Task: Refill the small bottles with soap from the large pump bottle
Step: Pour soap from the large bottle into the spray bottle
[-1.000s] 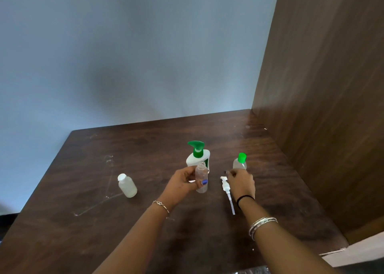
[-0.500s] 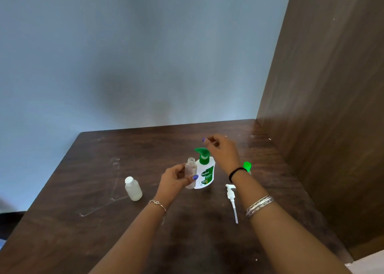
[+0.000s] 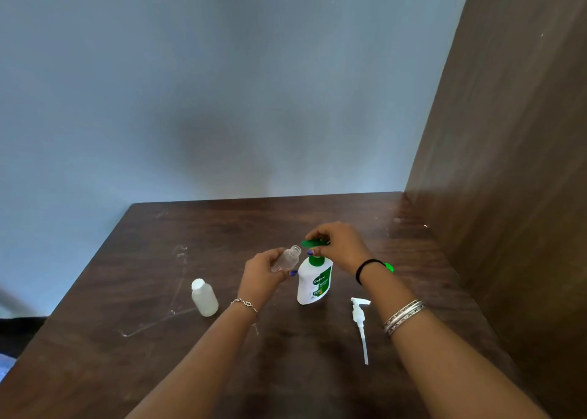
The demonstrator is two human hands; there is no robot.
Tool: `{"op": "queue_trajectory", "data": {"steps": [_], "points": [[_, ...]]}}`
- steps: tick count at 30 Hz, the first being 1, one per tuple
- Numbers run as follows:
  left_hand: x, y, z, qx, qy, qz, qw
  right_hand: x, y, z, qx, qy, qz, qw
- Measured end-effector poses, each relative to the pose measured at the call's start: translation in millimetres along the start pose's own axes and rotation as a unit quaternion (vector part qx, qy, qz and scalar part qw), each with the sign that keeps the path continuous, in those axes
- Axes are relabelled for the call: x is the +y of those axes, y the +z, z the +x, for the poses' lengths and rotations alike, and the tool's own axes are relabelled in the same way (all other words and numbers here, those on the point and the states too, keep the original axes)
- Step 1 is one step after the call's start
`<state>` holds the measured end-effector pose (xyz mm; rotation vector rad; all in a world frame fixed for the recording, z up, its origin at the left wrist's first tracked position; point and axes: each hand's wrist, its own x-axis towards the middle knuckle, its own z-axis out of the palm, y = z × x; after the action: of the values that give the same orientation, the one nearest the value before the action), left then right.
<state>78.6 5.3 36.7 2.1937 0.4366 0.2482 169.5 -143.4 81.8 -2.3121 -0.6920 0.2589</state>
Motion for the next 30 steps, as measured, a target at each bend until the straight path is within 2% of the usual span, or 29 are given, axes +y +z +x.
{"op": "queue_trajectory", "data": {"steps": [8, 24, 26, 30], "points": [[5, 4, 3, 0.034, -0.005, 0.011, 0.999, 6, -6, 2, -0.033, -0.027, 0.016, 0.999], [5, 1, 9, 0.004, 0.038, 0.016, 0.999, 5, -7, 2, -0.037, -0.021, 0.017, 0.999], [6, -1, 8, 0.003, 0.054, 0.019, 0.998, 3, -6, 3, -0.024, -0.018, 0.024, 0.999], [5, -2, 9, -0.002, 0.079, 0.014, 0.997, 0, 2, 14, 0.061, 0.021, 0.047, 0.997]]}}
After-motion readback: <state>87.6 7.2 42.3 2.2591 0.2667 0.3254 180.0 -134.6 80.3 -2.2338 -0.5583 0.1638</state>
